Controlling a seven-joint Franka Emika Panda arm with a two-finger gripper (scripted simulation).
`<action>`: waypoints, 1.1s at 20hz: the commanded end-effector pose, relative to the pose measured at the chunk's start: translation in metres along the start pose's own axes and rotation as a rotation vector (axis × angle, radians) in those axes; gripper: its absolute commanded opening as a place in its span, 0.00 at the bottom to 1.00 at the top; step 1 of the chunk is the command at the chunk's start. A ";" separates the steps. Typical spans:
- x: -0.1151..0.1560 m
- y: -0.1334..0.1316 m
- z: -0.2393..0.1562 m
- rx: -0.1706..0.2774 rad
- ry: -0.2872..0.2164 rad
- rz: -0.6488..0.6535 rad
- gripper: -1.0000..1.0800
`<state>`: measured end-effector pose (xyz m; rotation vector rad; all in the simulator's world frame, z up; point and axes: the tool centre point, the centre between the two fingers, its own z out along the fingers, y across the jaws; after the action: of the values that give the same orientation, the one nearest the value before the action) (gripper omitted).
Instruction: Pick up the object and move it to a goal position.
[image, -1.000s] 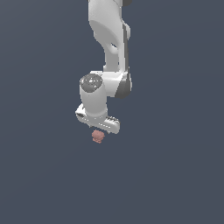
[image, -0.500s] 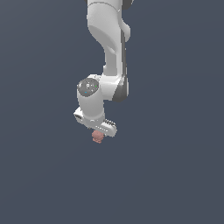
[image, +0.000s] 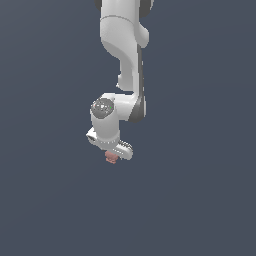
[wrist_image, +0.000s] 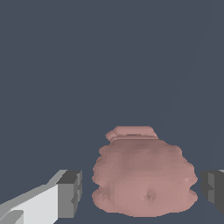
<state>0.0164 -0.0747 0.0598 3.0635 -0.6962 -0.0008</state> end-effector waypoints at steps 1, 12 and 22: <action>0.000 0.000 0.011 0.000 0.000 0.001 0.96; 0.001 0.000 0.018 0.000 0.000 0.002 0.00; -0.004 -0.003 0.016 0.001 0.001 0.001 0.00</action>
<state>0.0155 -0.0722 0.0434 3.0630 -0.6990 -0.0002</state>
